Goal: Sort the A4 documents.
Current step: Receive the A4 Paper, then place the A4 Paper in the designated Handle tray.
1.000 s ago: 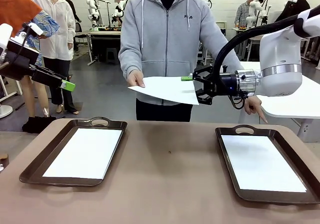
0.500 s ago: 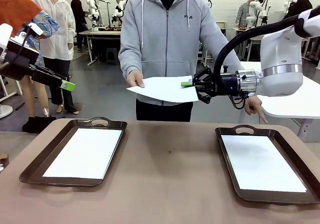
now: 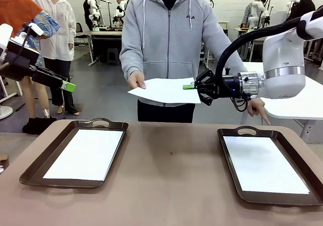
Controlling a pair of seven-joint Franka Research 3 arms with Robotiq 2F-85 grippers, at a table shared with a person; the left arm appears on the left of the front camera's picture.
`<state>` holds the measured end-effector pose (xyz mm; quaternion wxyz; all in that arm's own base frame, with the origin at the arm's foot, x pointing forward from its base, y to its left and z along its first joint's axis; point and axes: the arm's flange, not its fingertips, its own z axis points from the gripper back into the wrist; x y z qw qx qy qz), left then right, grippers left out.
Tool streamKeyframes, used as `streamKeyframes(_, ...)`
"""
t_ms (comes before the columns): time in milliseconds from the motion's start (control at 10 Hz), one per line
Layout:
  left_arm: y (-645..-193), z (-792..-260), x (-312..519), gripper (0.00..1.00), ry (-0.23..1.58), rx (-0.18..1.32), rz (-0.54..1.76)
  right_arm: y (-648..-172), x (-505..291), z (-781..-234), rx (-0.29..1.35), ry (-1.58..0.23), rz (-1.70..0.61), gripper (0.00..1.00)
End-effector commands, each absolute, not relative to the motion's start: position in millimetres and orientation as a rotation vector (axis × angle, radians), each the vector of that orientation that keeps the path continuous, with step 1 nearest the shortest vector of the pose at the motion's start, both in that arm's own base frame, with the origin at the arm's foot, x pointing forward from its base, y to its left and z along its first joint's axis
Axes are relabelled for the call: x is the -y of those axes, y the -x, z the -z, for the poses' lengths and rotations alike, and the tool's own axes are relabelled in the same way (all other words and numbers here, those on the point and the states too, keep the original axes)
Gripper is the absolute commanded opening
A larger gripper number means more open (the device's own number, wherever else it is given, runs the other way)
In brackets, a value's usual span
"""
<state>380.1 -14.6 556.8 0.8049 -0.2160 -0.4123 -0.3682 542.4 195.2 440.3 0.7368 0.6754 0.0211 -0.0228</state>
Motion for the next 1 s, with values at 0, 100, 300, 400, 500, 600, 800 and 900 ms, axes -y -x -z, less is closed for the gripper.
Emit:
streamKeyframes(0, -379.8, -556.1, 14.1, 1.0, 0.473, 0.891, 0.791, -542.1, -196.6, -442.2, -0.074, -1.513, 0.062, 0.0)
streamKeyframes(100, -379.8, -556.1, 14.1, 1.0, 0.473, 0.891, 0.791, -537.0, -196.5, -445.9, -0.107, -1.545, -0.024, 0.0)
streamKeyframes(300, -379.8, -556.1, 14.1, 1.0, 0.473, 0.891, 0.791, -541.9, -195.7, -440.5, -0.052, -1.486, 0.048, 0.0)
streamKeyframes(400, -379.8, -556.1, 14.1, 1.0, 0.473, 0.891, 0.791, -541.9, -195.7, -440.5, -0.052, -1.486, 0.048, 0.0)
streamKeyframes(500, -379.8, -556.1, 14.1, 1.0, 0.473, 0.891, 0.791, -541.9, -195.7, -440.5, -0.052, -1.486, 0.048, 0.0)
streamKeyframes(600, -379.8, -556.1, 14.1, 1.0, 0.473, 0.891, 0.791, -541.9, -195.7, -440.5, -0.052, -1.486, 0.048, 0.0)
streamKeyframes(800, -379.8, -556.1, 14.1, 1.0, 0.473, 0.891, 0.791, -541.9, -195.7, -440.5, -0.052, -1.486, 0.048, 0.0)
streamKeyframes(900, -379.8, -556.1, 14.1, 1.0, 0.473, 0.891, 0.791, -541.9, -195.7, -440.5, -0.052, -1.486, 0.048, 0.0)
